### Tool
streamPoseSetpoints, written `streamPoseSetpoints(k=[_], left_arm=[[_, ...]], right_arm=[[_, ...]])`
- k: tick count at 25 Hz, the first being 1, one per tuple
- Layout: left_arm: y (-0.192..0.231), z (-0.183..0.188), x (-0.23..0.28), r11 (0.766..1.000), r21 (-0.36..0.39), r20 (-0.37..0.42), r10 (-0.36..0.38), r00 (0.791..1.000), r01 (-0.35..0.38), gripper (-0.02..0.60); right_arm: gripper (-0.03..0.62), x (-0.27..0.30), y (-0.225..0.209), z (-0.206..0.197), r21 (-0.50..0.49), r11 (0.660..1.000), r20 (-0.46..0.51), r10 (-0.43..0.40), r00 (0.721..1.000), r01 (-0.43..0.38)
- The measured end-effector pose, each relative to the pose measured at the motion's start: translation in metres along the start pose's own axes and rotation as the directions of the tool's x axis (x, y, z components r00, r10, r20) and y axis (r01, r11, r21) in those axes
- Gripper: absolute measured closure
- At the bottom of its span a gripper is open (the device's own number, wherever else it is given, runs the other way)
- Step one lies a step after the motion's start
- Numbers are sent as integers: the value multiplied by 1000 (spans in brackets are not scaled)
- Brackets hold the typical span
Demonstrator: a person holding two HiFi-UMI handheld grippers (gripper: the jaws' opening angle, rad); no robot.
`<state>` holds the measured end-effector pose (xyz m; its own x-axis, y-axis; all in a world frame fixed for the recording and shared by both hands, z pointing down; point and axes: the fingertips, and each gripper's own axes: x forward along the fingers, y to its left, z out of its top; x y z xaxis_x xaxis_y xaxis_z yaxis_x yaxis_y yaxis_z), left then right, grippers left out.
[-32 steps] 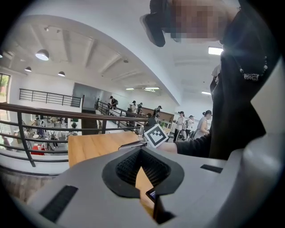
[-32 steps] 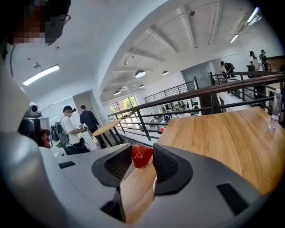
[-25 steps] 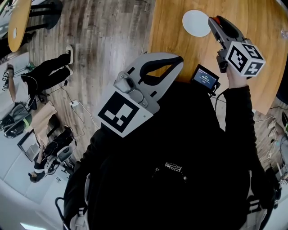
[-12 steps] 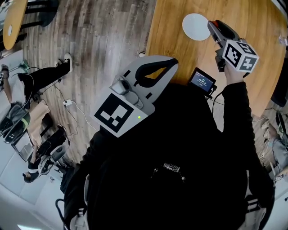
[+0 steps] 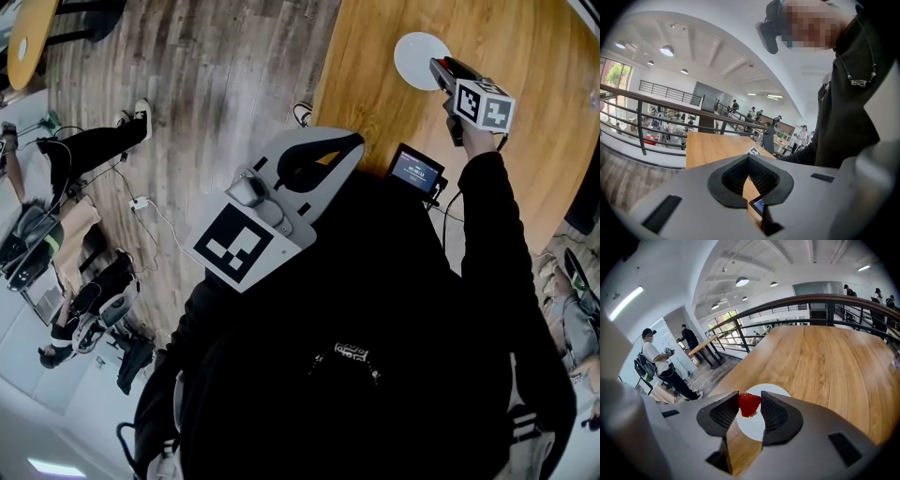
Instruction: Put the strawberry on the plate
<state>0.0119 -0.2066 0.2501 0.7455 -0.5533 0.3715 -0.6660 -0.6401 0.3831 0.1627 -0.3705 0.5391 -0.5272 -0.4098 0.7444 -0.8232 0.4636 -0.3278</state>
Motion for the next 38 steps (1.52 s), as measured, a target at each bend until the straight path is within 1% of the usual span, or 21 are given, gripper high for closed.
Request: streamPoseSetpoints(k=[4,6,8,12,15,18,22,26,30,32,33,35,38], left_arm=[[10,14,-21,997,-67,32,43,999,-41,583],[22,21,-33,995,-80,52,66,996,-62,583],[28,22,-41,993,-94,56,81,995,-75,583],[28,17,-38,992,-94,48,89,995,-84,583],[33,20,-38,991,-88,57,105,993,-100,583],[34,19,-41,990,-106,69,104,992,-97,583],[30,15,-45,990,-108,58,92,994,-86,583],[29,21,-42,994,-86,81,74,994,-67,581],[23,22,-41,998,-65,81,25,996,-19,583],[20,27,-39,999,-36,99,1,995,2,583],[18,32,-38,1000,-18,115,-14,993,16,583],[14,46,-34,999,14,141,-48,989,47,583],[12,54,-19,995,41,153,-101,983,95,582]], right_arm=[[437,14,-7,-15,11,1000,-88,-25,996,26],[437,23,-7,-17,3,999,-123,-46,991,47],[437,32,-11,-23,-2,997,-150,-73,986,73],[437,48,-30,-39,-7,995,-178,-100,979,101],[437,54,-38,-39,-11,994,-184,-112,977,112],[437,56,-40,-41,-16,992,-187,-126,974,126],[436,53,-37,-42,-36,991,-195,-136,971,132],[431,47,-34,-33,-7,992,-161,-127,979,128],[430,24,-27,-14,27,991,-89,-127,988,130],[432,6,-22,-10,31,992,-53,-122,991,124],[441,-4,-18,-9,23,993,-39,-114,993,114],[479,-26,-13,-9,-22,995,-22,-101,995,101],[546,-62,-10,-9,-73,994,21,-74,997,75]])
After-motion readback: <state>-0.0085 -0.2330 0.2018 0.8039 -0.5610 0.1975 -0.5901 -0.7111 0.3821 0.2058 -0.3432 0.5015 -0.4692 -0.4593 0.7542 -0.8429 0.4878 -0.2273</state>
